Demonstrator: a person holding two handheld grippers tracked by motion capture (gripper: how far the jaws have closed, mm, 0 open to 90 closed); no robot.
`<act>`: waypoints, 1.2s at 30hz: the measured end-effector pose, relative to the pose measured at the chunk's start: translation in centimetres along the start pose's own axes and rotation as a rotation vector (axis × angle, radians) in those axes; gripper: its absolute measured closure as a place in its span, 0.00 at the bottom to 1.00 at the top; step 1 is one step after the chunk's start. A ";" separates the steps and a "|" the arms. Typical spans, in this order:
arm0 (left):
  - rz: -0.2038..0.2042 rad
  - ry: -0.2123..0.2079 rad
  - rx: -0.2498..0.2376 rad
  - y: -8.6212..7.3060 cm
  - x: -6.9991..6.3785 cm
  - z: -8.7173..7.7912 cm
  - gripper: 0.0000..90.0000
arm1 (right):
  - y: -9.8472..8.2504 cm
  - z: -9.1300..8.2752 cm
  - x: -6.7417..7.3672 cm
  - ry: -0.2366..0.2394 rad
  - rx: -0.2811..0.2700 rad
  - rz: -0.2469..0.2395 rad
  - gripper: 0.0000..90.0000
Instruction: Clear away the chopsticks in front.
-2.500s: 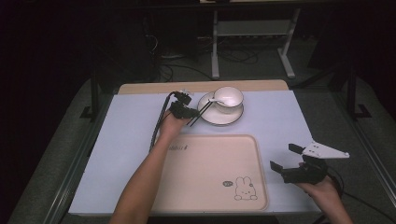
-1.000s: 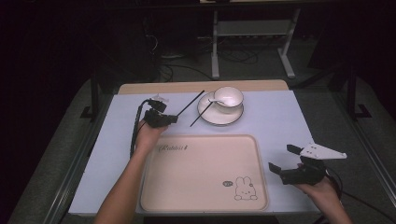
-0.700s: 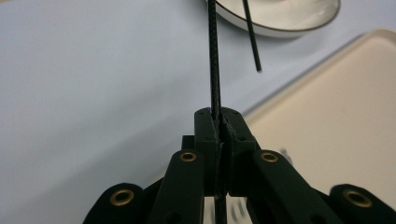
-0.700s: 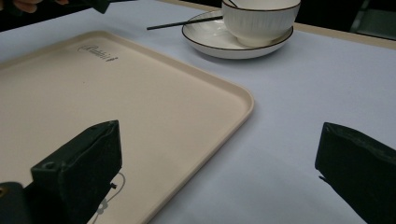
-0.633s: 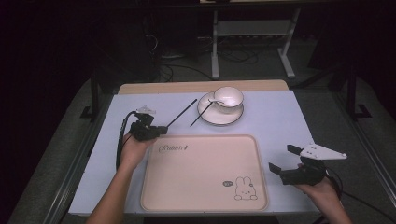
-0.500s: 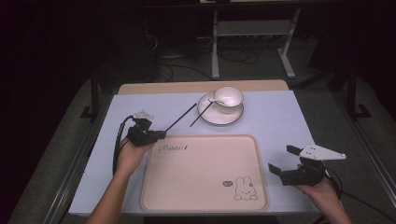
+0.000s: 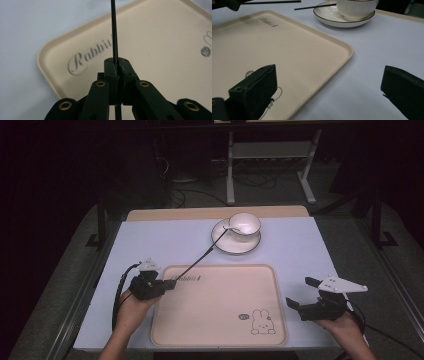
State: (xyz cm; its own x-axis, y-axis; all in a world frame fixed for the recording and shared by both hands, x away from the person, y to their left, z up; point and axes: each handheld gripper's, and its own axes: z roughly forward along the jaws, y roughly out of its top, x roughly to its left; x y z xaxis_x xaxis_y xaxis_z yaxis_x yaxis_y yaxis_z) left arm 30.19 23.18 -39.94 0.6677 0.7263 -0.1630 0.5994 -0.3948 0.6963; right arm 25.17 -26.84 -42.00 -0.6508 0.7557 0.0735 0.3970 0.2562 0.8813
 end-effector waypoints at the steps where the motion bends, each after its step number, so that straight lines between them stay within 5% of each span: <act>1: 0.001 -0.004 0.006 -0.4 -0.2 0.0 0.95 | 0.0 0.0 0.0 0.000 0.000 0.000 0.00; 11: 0.020 -0.059 0.072 -2.0 -1.3 1.1 0.95 | 0.0 0.1 0.0 -0.002 0.002 -0.004 0.00; 30: 0.021 -0.053 0.139 -2.5 -1.0 2.6 0.93 | 0.0 0.1 0.1 -0.006 0.004 -0.012 0.00; 36: 0.013 -0.058 0.117 -0.9 -0.7 2.7 0.74 | 0.0 0.1 0.0 -0.010 0.001 -0.005 0.00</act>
State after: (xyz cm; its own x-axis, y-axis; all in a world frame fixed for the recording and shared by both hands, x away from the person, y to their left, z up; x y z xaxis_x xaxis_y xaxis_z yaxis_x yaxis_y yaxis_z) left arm 30.37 21.45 -42.37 0.6985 0.6880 -0.1969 0.6353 -0.4695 0.6132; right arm 25.21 -26.77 -42.03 -0.6465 0.7602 0.0642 0.3943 0.2609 0.8812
